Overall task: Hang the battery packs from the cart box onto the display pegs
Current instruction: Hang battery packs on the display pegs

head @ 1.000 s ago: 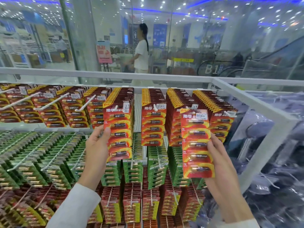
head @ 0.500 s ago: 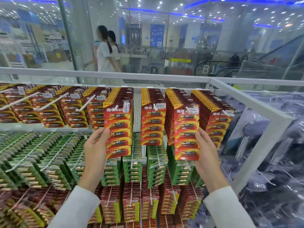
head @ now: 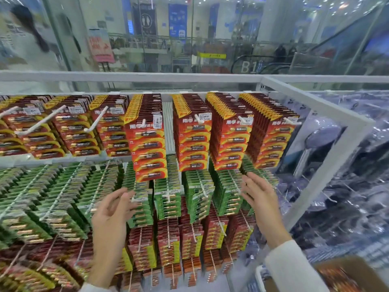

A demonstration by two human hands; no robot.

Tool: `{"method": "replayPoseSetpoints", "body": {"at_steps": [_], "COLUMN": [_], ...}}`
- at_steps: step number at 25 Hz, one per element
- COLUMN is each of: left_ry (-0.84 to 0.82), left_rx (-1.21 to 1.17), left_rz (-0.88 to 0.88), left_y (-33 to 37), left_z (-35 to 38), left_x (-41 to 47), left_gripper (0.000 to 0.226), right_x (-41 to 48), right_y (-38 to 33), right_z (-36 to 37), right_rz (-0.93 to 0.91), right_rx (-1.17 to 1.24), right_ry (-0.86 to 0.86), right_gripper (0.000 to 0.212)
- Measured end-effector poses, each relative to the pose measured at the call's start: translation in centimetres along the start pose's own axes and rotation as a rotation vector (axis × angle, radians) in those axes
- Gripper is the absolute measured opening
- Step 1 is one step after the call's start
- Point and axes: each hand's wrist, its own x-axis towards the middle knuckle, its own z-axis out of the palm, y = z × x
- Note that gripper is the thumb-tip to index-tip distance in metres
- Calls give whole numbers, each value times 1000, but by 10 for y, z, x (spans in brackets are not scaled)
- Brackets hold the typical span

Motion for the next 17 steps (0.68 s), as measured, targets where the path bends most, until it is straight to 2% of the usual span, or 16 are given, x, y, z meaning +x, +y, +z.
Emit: {"method": "replayPoseSetpoints", "body": {"at_steps": [2, 5, 8, 10, 11, 14, 17], "left_ry": [-38, -112, -194, -287, -339, -527, -659], "left_rx": [18, 39, 59, 90, 109, 158, 229], "left_rz": [-54, -152, -266, -357, -409, -604, -584], "left_y": [-20, -53, -92, -122, -135, -161, -174], "left_z": [-8, -9, 5, 25, 37, 83, 134], "left_x": [-13, -36, -61, -79, -87, -122, -170], "left_gripper": [23, 22, 17, 18, 18, 20, 16], "right_x": [-19, -57, -102, -131, -143, -173, -196], "right_y": [21, 52, 85, 100, 105, 110, 112], "right_z": [-16, -48, -85, -116, -133, -187, -244], "right_rz": [54, 125, 206, 290, 324, 374, 422], "right_rx": [3, -13, -37, -4, 18, 12, -11], "right_ry": [27, 134, 213, 281, 337, 469, 579], "right_gripper": [47, 27, 22, 44, 46, 22, 12]}}
